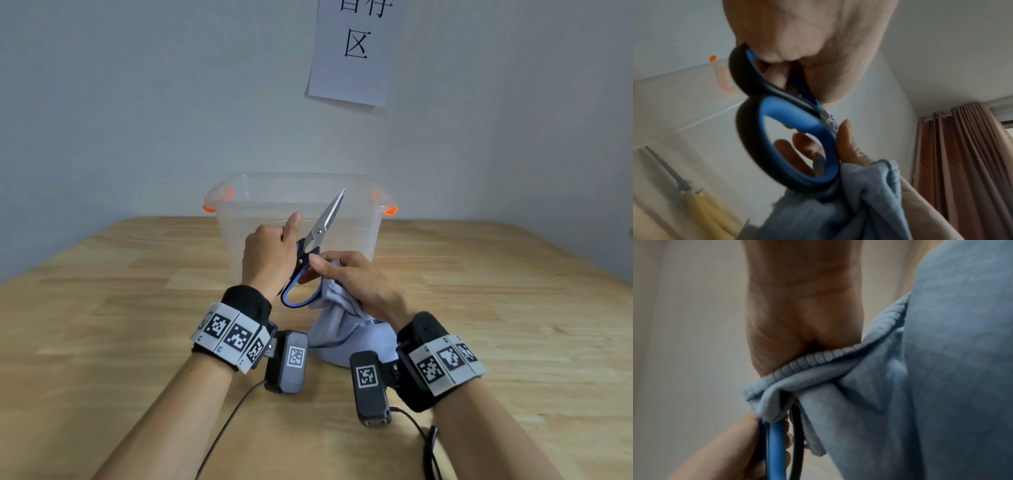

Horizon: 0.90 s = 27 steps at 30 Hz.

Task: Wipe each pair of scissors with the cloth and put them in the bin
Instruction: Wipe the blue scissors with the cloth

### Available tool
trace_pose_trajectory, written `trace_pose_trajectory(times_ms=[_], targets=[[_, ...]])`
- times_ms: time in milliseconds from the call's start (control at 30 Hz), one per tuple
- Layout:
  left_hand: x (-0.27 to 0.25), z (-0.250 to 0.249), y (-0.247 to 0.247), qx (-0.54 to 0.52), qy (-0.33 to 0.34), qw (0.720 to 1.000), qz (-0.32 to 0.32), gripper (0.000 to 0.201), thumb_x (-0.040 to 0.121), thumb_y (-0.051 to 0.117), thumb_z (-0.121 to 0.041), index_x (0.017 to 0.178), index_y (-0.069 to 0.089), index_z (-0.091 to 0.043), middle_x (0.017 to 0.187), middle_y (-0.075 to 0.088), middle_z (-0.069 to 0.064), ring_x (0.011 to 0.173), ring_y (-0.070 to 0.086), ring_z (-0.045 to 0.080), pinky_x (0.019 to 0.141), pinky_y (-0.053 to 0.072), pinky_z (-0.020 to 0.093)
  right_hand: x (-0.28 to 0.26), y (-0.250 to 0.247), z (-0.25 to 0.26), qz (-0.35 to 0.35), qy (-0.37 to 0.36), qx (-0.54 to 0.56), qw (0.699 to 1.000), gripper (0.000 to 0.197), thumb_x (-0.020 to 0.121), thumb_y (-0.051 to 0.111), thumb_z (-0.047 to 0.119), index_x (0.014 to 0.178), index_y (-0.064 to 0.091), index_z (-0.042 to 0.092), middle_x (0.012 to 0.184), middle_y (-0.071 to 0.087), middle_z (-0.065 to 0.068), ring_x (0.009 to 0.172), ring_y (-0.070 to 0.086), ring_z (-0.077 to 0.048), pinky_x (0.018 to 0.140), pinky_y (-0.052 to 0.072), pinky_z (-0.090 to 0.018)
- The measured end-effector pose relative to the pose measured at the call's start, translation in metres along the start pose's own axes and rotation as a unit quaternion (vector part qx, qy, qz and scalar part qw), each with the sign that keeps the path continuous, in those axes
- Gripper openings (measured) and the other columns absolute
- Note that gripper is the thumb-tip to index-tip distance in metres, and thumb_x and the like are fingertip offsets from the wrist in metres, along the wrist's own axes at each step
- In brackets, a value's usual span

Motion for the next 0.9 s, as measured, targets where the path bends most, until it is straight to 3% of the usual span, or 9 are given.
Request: trace_pose_trajectory(times_ms=[133, 267, 367, 433, 600, 733, 800, 833, 900], targets=[[0.000, 0.001, 0.004, -0.005, 0.012, 1.000, 0.023, 0.062, 0.099, 0.052, -0.047, 0.050, 0.035, -0.013, 0.043, 0.034, -0.004, 0.046, 0.035, 0.016, 0.045, 0.026, 0.024, -0.001, -0.003, 0.005, -0.040, -0.020, -0.008, 0.999, 0.031, 0.098, 0.060, 0.021, 0.081, 0.066, -0.004, 0.075, 0.067, -0.012, 0.062, 0.065, -0.017, 0.059, 0.055, -0.023], [-0.001, 0.005, 0.011, -0.014, 0.022, 0.999, 0.047, 0.048, 0.093, 0.062, -0.048, 0.060, 0.056, -0.014, 0.055, 0.054, -0.001, 0.059, 0.053, 0.023, 0.057, 0.040, 0.031, 0.000, -0.005, 0.006, -0.081, -0.017, 0.034, 0.996, 0.034, 0.098, 0.060, 0.015, 0.068, 0.064, 0.000, 0.059, 0.051, -0.010, 0.042, 0.054, -0.011, 0.046, 0.049, -0.020], [-0.003, 0.004, 0.011, -0.002, 0.015, 0.999, 0.046, 0.039, 0.092, 0.063, -0.046, 0.069, 0.063, -0.014, 0.067, 0.063, 0.003, 0.071, 0.060, 0.025, 0.062, 0.042, 0.032, 0.004, -0.005, 0.002, -0.091, -0.033, -0.005, 0.995, 0.044, 0.097, 0.062, 0.020, 0.053, 0.069, 0.020, 0.057, 0.052, -0.009, 0.049, 0.050, -0.016, 0.062, 0.052, -0.031], [-0.003, 0.003, 0.010, 0.009, 0.012, 0.999, 0.050, 0.037, 0.092, 0.063, -0.046, 0.072, 0.065, -0.014, 0.069, 0.065, 0.005, 0.073, 0.060, 0.025, 0.061, 0.041, 0.032, 0.005, -0.005, 0.000, -0.099, -0.032, -0.027, 0.994, 0.045, 0.097, 0.063, 0.021, 0.053, 0.071, 0.023, 0.058, 0.052, -0.009, 0.058, 0.047, -0.022, 0.072, 0.048, -0.040], [-0.001, 0.003, 0.010, 0.042, 0.000, 0.996, 0.076, 0.035, 0.094, 0.059, -0.049, 0.076, 0.066, -0.020, 0.072, 0.064, 0.001, 0.076, 0.059, 0.023, 0.061, 0.037, 0.030, 0.005, -0.005, 0.001, -0.111, -0.043, -0.069, 0.990, 0.050, 0.097, 0.063, 0.022, 0.048, 0.068, 0.029, 0.057, 0.052, -0.008, 0.053, 0.044, -0.013, 0.065, 0.042, -0.035], [0.000, 0.004, 0.010, 0.055, -0.004, 0.995, 0.083, 0.037, 0.092, 0.059, -0.052, 0.079, 0.066, -0.018, 0.072, 0.064, -0.003, 0.072, 0.059, 0.018, 0.059, 0.037, 0.030, 0.003, -0.007, 0.001, -0.099, -0.026, -0.068, 0.992, 0.036, 0.096, 0.065, 0.025, 0.060, 0.070, 0.020, 0.063, 0.062, -0.005, 0.058, 0.056, -0.009, 0.065, 0.048, -0.026], [0.000, 0.005, 0.010, 0.070, -0.005, 0.994, 0.079, 0.038, 0.094, 0.057, -0.052, 0.080, 0.065, -0.018, 0.073, 0.065, -0.001, 0.072, 0.058, 0.021, 0.059, 0.035, 0.030, 0.004, -0.008, -0.001, -0.092, -0.005, -0.029, 0.995, 0.033, 0.097, 0.063, 0.026, 0.069, 0.069, 0.010, 0.068, 0.066, -0.005, 0.063, 0.062, -0.011, 0.078, 0.056, -0.038], [0.000, 0.006, 0.010, 0.079, -0.005, 0.994, 0.078, 0.038, 0.094, 0.056, -0.052, 0.080, 0.065, -0.018, 0.074, 0.066, 0.000, 0.073, 0.059, 0.022, 0.059, 0.035, 0.030, 0.006, -0.010, -0.004, -0.095, 0.008, 0.006, 0.995, 0.033, 0.099, 0.060, 0.025, 0.074, 0.068, 0.005, 0.069, 0.067, -0.007, 0.064, 0.064, -0.014, 0.088, 0.055, -0.049], [0.000, 0.007, 0.010, 0.085, -0.004, 0.993, 0.078, 0.038, 0.094, 0.056, -0.052, 0.080, 0.064, -0.018, 0.075, 0.067, 0.002, 0.075, 0.060, 0.025, 0.060, 0.037, 0.030, 0.009, -0.017, -0.007, -0.133, 0.029, 0.059, 0.989, 0.030, 0.102, 0.055, 0.022, 0.094, 0.067, -0.005, 0.079, 0.068, -0.014, 0.078, 0.067, -0.022, 0.101, 0.048, -0.055]])
Point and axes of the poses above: each hand's wrist, its own x-axis towards the middle knuckle, its own y-axis out of the palm, z = x × y, the point moved 4 cm from there along x, towards the middle knuckle
